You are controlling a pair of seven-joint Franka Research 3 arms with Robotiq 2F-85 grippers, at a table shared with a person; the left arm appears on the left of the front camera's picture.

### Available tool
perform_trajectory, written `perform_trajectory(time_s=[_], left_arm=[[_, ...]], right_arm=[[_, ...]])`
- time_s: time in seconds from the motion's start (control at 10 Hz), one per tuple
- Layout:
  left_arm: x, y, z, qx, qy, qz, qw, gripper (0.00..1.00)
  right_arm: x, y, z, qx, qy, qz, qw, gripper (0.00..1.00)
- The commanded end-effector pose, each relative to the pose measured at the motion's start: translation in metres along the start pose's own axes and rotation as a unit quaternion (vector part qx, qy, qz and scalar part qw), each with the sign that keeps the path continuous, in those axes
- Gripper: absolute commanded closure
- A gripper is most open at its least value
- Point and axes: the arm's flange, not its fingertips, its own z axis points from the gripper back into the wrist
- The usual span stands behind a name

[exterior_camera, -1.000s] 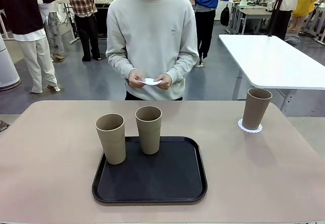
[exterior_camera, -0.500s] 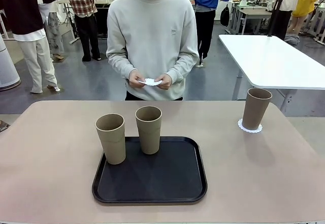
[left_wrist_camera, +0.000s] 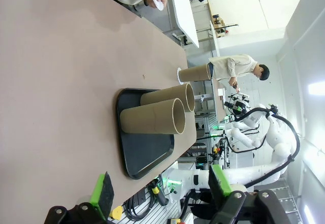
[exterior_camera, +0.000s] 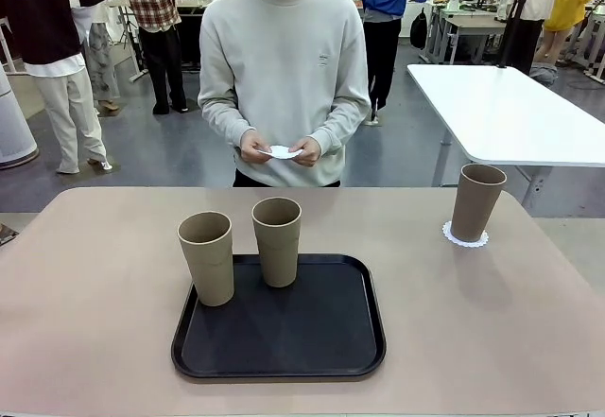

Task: Place coasters on the table and set cups on them.
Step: Take one Reusable plastic cup from the Flat Tray and place it on a coaster set by the human.

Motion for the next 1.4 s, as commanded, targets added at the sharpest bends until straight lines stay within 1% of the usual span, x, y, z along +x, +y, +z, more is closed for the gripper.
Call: perform_trajectory(time_s=[0.0, 0.2, 0.5, 0.6, 1.3], left_arm=[[-0.0007, 0.0010, 0.0007, -0.004, -0.002, -0.006, 1.000, 0.00], [-0.0007, 0.0010, 0.0007, -0.004, -0.002, -0.006, 1.000, 0.00], [-0.0007, 0.0010, 0.0007, -0.004, -0.002, -0.006, 1.000, 0.00], [-0.0007, 0.0010, 0.0007, -0.004, -0.002, -0.006, 1.000, 0.00], [-0.0007, 0.0010, 0.0007, -0.004, -0.002, -0.006, 1.000, 0.00]], right_arm=[[0.0059, -0.0049, 0.0077, 0.020, -0.009, 0.016, 1.000, 0.00], [0.0038, -0.0062, 0.0109, 0.028, -0.003, 0.027, 0.999, 0.00], [0.0074, -0.0043, 0.0111, 0.018, 0.016, 0.041, 0.999, 0.00], [0.0028, -0.0021, 0.0071, 0.016, 0.005, 0.021, 1.000, 0.00], [0.0028, -0.0021, 0.0071, 0.016, 0.005, 0.021, 1.000, 0.00]])
